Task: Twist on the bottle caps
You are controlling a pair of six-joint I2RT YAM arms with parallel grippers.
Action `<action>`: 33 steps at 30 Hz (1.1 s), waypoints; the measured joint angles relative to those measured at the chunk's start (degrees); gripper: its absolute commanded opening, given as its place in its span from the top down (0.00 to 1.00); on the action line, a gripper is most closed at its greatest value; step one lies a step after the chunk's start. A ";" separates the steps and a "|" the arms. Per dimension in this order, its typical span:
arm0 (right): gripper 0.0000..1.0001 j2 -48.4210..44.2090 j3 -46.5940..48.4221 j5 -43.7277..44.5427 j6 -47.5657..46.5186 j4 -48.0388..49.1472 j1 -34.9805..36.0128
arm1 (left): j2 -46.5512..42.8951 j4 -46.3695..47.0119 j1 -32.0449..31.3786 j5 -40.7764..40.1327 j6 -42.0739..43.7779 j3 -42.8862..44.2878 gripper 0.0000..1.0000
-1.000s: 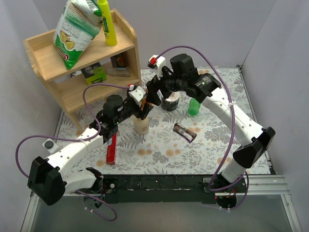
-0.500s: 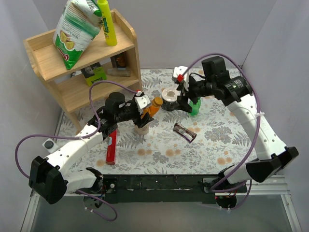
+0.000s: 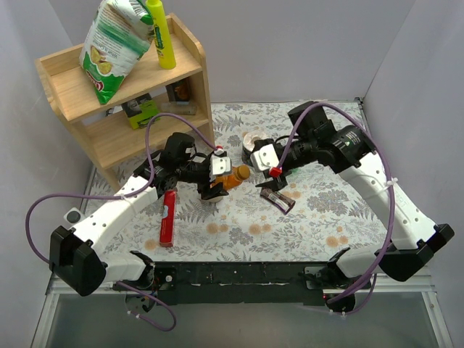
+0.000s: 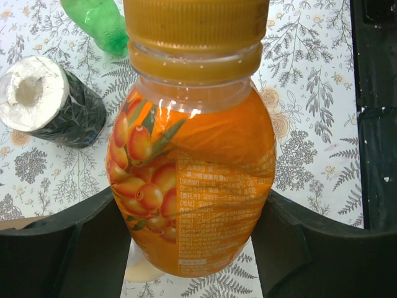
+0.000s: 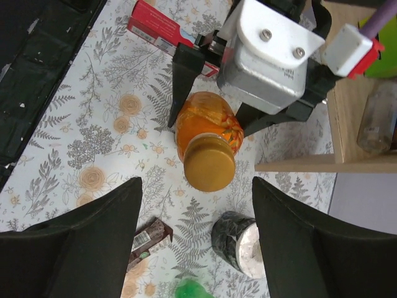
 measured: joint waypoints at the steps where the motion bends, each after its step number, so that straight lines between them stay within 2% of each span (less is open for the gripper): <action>1: 0.23 0.11 -0.07 0.02 -0.96 0.00 0.63 | 0.15 -0.46 0.00 0.22 0.50 0.07 1.00; 9: 0.26 0.83 -1.66 0.52 -5.75 -0.28 4.26 | 0.31 -1.29 -0.02 1.42 2.49 0.46 1.00; 18: 0.30 2.14 -2.82 2.71 -7.63 0.33 4.79 | 0.31 -1.66 -0.17 1.92 3.69 0.46 1.00; 24: 0.39 2.19 -3.32 3.54 -9.03 0.85 4.79 | 0.31 -2.10 -0.28 2.05 4.35 0.46 1.00; 30: 0.58 2.69 -3.50 3.87 -9.55 2.10 4.76 | 0.31 -2.95 -0.28 2.03 4.74 0.46 1.00; 33: 0.66 3.65 -2.95 4.15 -6.12 2.91 4.76 | 0.35 -3.17 -0.26 1.38 4.61 0.44 1.00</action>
